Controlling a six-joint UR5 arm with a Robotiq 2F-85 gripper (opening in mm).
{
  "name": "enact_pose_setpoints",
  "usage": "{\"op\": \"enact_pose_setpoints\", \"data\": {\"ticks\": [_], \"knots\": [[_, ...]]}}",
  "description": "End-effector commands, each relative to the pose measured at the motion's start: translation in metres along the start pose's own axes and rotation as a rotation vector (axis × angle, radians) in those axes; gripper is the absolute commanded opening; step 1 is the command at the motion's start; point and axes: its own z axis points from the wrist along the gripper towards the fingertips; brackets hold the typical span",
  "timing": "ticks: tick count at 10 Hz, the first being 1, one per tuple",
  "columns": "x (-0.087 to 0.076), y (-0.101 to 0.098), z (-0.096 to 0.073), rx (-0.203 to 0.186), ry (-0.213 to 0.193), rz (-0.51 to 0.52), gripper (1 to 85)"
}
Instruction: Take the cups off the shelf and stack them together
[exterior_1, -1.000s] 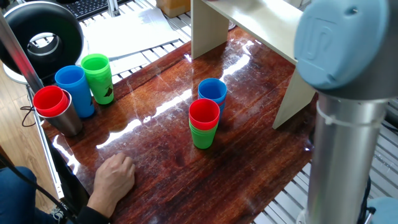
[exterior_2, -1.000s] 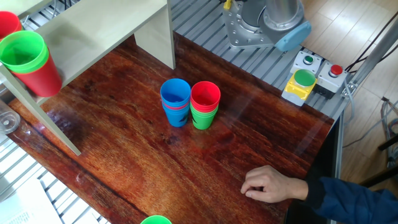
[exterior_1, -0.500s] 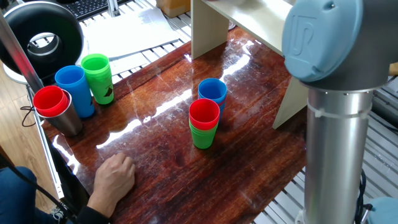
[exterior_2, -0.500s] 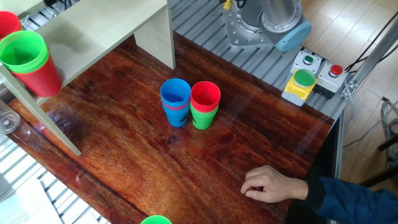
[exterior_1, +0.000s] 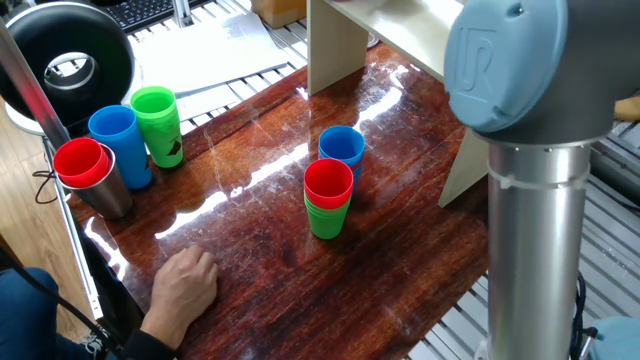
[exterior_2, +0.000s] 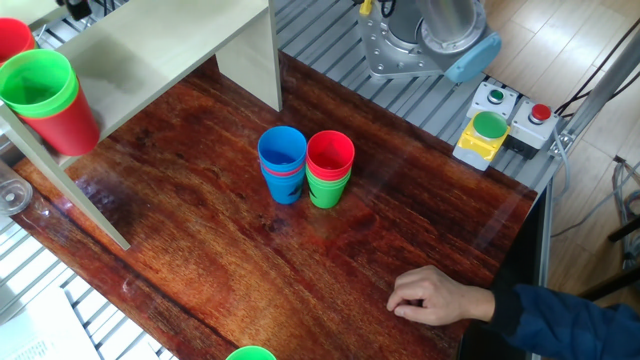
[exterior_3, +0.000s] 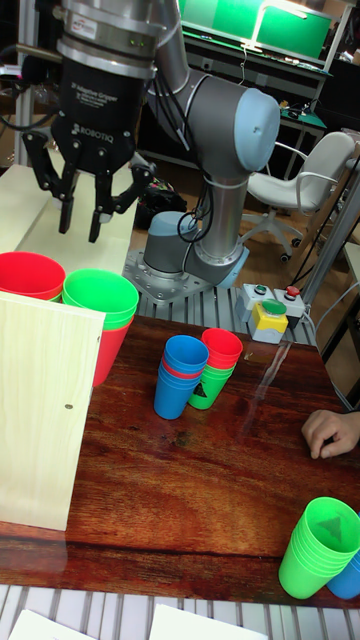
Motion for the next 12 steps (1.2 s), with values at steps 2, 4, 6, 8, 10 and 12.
{"op": "enact_pose_setpoints", "data": {"ticks": [2, 4, 6, 8, 10, 12], "knots": [[0.005, 0.01, -0.003, -0.011, -0.013, -0.017, 33.7], [-0.004, 0.014, -0.004, -0.024, -0.047, -0.032, 33.3], [-0.003, 0.011, -0.004, -0.012, -0.042, -0.025, 33.0], [-0.001, 0.007, -0.004, 0.003, -0.036, -0.094, 33.7], [0.005, 0.003, -0.004, 0.015, -0.002, -0.156, 34.7], [-0.013, -0.009, -0.009, 0.026, 0.005, -0.206, 34.7]]}}
